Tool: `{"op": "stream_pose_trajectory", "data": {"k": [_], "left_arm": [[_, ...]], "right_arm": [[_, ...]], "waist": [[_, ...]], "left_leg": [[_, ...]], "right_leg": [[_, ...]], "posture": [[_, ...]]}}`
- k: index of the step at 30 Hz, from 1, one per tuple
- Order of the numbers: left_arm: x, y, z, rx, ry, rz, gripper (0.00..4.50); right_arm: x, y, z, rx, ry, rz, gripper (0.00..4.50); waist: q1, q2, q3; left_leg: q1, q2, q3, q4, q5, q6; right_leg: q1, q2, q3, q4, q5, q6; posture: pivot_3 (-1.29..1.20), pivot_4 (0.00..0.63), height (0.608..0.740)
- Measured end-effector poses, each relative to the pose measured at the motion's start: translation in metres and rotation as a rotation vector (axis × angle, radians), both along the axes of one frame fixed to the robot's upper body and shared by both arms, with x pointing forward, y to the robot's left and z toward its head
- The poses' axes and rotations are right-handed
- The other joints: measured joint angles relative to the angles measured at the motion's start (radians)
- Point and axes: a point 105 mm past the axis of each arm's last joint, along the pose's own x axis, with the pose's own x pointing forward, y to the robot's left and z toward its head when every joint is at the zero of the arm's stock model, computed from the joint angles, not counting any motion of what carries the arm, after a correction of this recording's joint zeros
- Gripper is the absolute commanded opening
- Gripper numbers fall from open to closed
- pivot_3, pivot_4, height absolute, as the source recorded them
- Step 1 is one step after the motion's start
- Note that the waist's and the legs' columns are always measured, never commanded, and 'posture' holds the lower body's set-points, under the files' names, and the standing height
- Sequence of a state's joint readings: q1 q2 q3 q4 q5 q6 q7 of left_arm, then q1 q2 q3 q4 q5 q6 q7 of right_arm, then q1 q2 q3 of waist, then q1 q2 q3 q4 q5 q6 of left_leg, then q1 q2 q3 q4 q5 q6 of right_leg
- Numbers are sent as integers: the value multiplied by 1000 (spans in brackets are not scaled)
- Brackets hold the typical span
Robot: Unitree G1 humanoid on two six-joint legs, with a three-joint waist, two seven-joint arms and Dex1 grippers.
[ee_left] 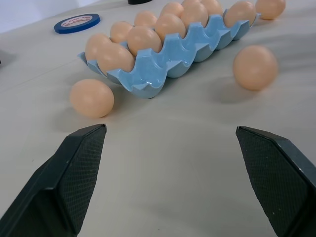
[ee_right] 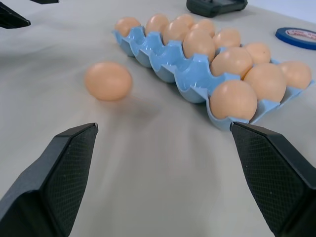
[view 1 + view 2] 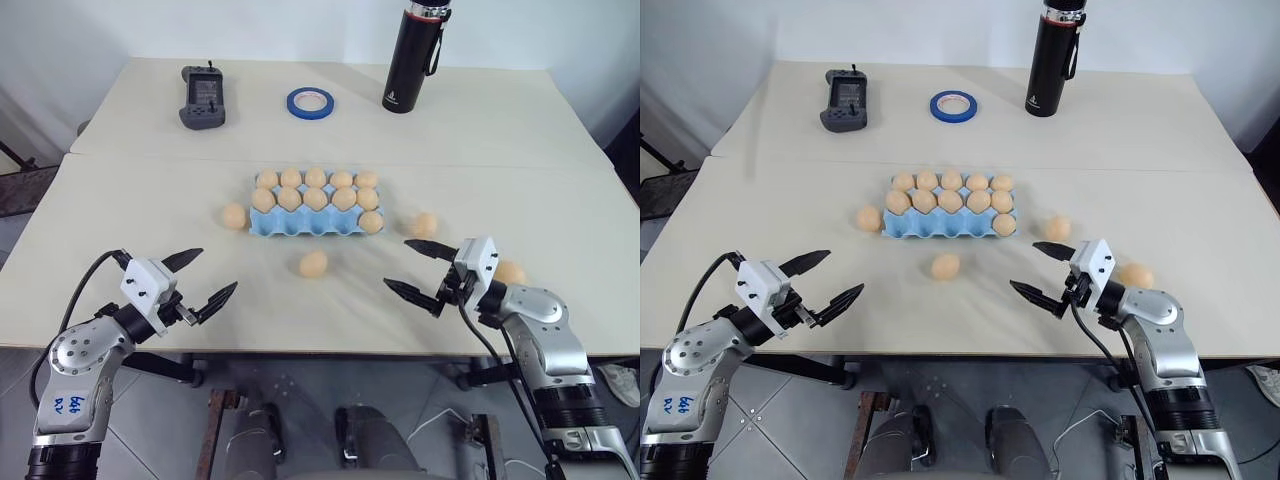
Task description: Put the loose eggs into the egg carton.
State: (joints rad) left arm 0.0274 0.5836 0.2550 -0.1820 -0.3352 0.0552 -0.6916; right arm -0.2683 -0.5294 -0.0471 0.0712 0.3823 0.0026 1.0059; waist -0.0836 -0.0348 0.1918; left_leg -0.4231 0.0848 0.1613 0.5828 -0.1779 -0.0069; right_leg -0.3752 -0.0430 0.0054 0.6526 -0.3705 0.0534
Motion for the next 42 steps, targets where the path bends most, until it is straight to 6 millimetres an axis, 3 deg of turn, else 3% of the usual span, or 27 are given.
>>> {"op": "stream_pose_trajectory", "data": {"k": [4, 7, 13, 16, 20, 29, 37, 40, 42], "left_arm": [[0, 0, 0, -8, 5, -2, 4485], [-2, -11, -3, -12, 20, -62, 4485], [2, -53, -1, -111, 19, -216, 4485], [1, -83, -1, -117, 25, -357, 4485], [-7, -112, -6, -54, 34, -549, 4485], [-10, -124, -8, -24, 54, -673, 4485], [-13, -117, -14, -23, 75, -650, 4485], [-14, -116, -16, -29, 82, -633, 4500], [-15, -113, -15, -30, 73, -615, 4500]], "right_arm": [[1, -1, 0, 4, -3, -13, 4500], [2, -11, 5, 27, -25, -94, 4500], [-8, -76, 10, 120, -60, -452, 4500], [-24, -113, -4, 143, -58, -667, 4500], [-41, -135, -26, 165, -38, -842, 4500], [-49, -122, -45, 145, 27, -776, 4500], [-18, -135, -39, 97, 50, -705, 4500], [-11, -135, -50, 95, 101, -678, 3913], [-8, -133, -54, 101, 124, -653, 3232]], "waist": [[0, 0, 0], [2, 0, 0], [29, 0, 0], [30, 1, 0], [18, 2, -1], [1, 2, -1], [1, 2, -1], [2, 2, -1], [2, 3, -1]], "left_leg": [[0, 0, 0, 0, 0, 0], [0, 0, 0, 0, 0, 0], [0, -1, -1, 2, 0, 0], [0, -1, -1, 3, 0, 0], [2, -1, -1, 3, 0, 0], [2, -1, -2, 3, 2, 1], [2, -1, -3, 6, 1, 1], [1, -1, -3, 6, 2, 2], [1, -1, -3, 6, 2, 2]], "right_leg": [[0, 0, 0, 1, 0, 0], [0, 0, 0, 0, 0, 0], [1, 0, -1, 0, 0, 0], [2, 0, 0, 0, 0, 1], [2, 1, 2, 1, 1, 1], [2, 1, 1, 3, 1, 2], [3, 1, 1, 3, 2, 3], [3, 1, 1, 3, 1, 3], [3, 1, 1, 3, 1, 3]], "posture": [[0, 150, 740], [0, 150, 740], [0, 150, 740], [0, 150, 740], [0, 150, 740], [0, 150, 740], [0, 150, 740], [0, 150, 740], [0, 150, 740]]}}
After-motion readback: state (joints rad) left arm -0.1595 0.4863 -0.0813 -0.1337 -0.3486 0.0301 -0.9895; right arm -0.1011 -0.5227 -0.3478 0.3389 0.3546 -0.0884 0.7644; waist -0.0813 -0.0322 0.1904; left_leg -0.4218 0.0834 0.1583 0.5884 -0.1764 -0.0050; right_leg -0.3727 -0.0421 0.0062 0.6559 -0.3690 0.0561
